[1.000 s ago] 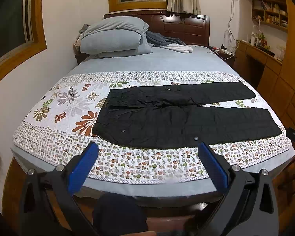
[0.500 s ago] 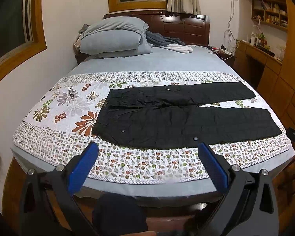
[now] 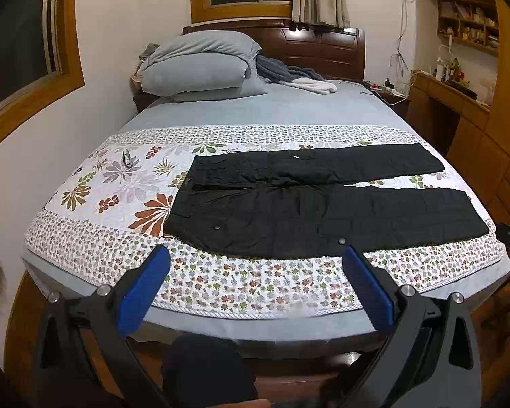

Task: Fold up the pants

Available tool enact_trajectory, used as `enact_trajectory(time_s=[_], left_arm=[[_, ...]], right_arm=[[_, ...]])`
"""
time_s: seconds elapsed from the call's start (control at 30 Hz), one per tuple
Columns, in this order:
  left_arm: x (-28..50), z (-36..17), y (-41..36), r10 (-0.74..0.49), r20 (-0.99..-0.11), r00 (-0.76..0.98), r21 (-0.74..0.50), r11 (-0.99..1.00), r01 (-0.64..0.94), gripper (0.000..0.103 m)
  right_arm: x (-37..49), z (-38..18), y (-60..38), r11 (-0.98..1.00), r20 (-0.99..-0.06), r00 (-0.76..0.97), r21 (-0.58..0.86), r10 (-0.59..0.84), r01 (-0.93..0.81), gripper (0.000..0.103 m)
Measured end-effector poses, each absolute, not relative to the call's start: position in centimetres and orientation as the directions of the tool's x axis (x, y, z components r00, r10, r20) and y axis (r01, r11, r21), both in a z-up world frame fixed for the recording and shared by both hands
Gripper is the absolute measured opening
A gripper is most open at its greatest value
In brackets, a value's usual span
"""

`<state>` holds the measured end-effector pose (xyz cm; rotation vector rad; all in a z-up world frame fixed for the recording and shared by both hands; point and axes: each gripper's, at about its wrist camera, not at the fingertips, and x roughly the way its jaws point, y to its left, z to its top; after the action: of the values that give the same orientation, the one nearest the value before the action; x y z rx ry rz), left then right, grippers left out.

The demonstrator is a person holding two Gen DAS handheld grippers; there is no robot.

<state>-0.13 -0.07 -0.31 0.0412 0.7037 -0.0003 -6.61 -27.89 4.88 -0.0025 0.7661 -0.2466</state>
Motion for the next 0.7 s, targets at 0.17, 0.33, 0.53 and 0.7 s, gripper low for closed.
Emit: enact_trajectory(time_s=[0.17,0.33,0.53,0.7], left_arm=[[0.1,-0.4,0.2,0.001,-0.655,0.756,0.025,0.999,0.021,0.101],[0.6,-0.8,0.7,-0.030,-0.665,0.746,-0.012,1.000,0.029,0.101],[1.8,-1.5,2.3,-0.031,-0.683,0.730,-0.050,0.999,-0.004,0.101],[2.4,-1.7,2.6,-0.017,-0.687,0.726,-0.030,1.000,-0.006,0.101]], right_arm=[[-6.3,4.7,-27.7,0.971,-0.686,0.692,-0.099,-0.225,0.218,0.100],[-6.0,4.5,-27.6,0.971,-0.685,0.692,-0.104,-0.226,0.214,0.100],[-5.4,4.1,-28.0,0.969,-0.688,0.685,-0.115,-0.238,0.221,0.100],[-4.8,3.8,-27.9,0.970,-0.696,0.680,-0.115,-0.232,0.214,0.100]])
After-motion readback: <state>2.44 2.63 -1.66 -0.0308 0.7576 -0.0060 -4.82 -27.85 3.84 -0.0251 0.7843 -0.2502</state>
